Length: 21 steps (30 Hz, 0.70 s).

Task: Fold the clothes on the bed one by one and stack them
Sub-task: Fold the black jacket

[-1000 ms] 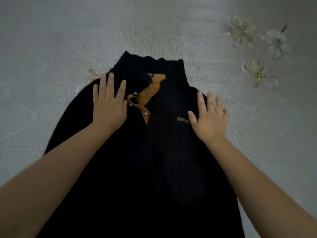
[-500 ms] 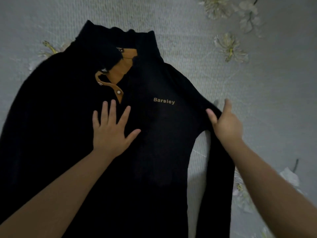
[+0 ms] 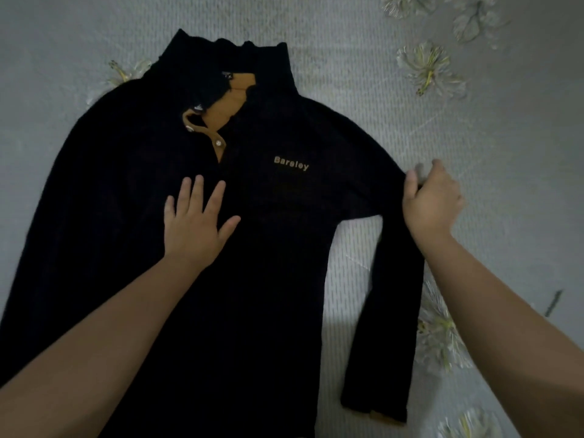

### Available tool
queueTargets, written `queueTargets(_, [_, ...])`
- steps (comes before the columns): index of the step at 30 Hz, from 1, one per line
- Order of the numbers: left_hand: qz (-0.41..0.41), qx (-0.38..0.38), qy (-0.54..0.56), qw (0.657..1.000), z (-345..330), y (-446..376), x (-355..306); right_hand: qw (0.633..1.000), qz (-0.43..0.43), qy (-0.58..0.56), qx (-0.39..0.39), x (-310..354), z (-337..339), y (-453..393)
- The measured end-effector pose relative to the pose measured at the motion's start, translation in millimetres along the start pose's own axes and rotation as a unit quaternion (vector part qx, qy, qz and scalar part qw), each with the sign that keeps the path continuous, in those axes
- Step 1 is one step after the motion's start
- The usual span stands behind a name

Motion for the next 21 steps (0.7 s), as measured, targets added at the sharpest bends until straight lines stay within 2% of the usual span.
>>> queueTargets(3, [0.013,-0.064,0.059,0.996,4.2,46.6,11.6,0.992,0.080,-0.092,-0.043,27.5,7.1,67.9])
queueTargets(5, [0.045,-0.089,0.068,0.993,2.4,86.0,27.6,0.985,0.111,-0.132,-0.017,37.2,3.8,130.7])
queueTargets(9, [0.138,-0.071,0.102,0.983,-12.7,171.5,64.8,0.987,0.087,-0.117,0.072,34.2,-5.7,247.4])
queueTargets(12, [0.174,-0.037,0.091,0.980,-27.9,220.0,89.5,0.991,0.066,-0.067,0.095,30.6,-2.7,308.2])
queueTargets(15, [0.234,-0.045,0.103,0.966,-28.8,247.8,122.5,0.992,0.034,-0.055,0.104,31.0,-4.0,346.8])
queueTargets(17, [0.238,-0.056,0.102,0.964,-28.7,258.1,141.3,0.995,0.021,-0.054,0.080,28.7,-1.4,358.3])
queueTargets(20, [0.192,-0.029,0.086,0.977,-35.3,265.3,151.9,0.992,-0.023,-0.017,0.126,10.1,2.1,356.4])
queueTargets(21, [0.171,-0.019,0.075,0.982,-38.8,267.2,152.6,0.992,-0.029,0.002,0.120,-1.4,9.2,353.9])
Point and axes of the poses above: each hand's wrist, its own y-axis away from the middle knuckle, its own z-axis out of the back of the hand, x = y × z, the point moved 7 cm from there along -y, towards the middle knuckle, and after that the axes turned 9 degrees about -x, right-handed, at the moved point
